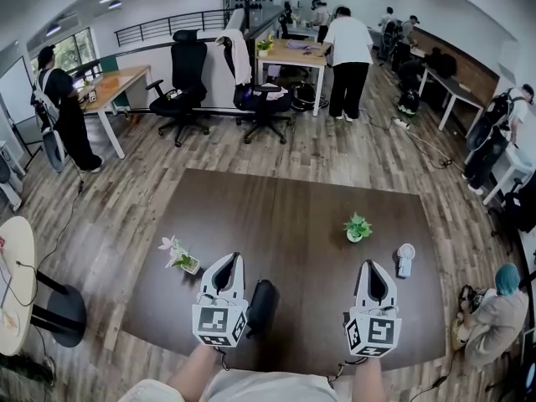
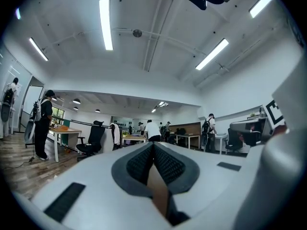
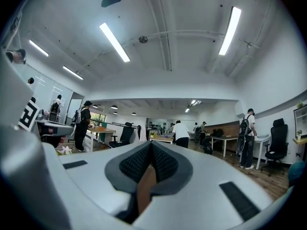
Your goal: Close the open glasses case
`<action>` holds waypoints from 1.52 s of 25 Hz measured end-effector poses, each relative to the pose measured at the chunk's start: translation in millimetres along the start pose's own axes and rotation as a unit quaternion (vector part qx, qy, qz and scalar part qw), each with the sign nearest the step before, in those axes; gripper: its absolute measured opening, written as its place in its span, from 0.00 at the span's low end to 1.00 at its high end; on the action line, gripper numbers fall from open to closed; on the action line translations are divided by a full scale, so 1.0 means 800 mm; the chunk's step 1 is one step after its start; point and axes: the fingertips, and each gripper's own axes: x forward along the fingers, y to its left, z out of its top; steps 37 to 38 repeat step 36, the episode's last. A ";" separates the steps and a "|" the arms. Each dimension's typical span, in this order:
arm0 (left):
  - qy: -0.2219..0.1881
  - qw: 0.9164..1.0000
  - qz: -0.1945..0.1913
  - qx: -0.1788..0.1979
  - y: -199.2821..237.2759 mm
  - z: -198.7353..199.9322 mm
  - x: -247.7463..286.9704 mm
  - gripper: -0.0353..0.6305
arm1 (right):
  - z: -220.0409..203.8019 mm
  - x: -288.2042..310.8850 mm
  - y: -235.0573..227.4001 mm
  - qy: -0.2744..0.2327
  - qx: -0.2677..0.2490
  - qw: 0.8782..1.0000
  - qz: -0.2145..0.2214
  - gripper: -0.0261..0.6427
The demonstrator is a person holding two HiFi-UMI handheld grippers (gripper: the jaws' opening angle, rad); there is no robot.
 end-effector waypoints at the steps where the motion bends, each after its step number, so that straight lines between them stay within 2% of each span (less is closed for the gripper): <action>1: 0.002 1.000 0.000 0.001 0.000 -0.001 0.000 0.06 | 0.000 0.001 0.001 0.001 -0.001 1.000 0.002 0.04; 38: 0.022 1.000 -0.005 -0.002 -0.003 -0.017 0.008 0.06 | -0.018 0.016 0.009 0.024 0.011 0.999 0.019 0.04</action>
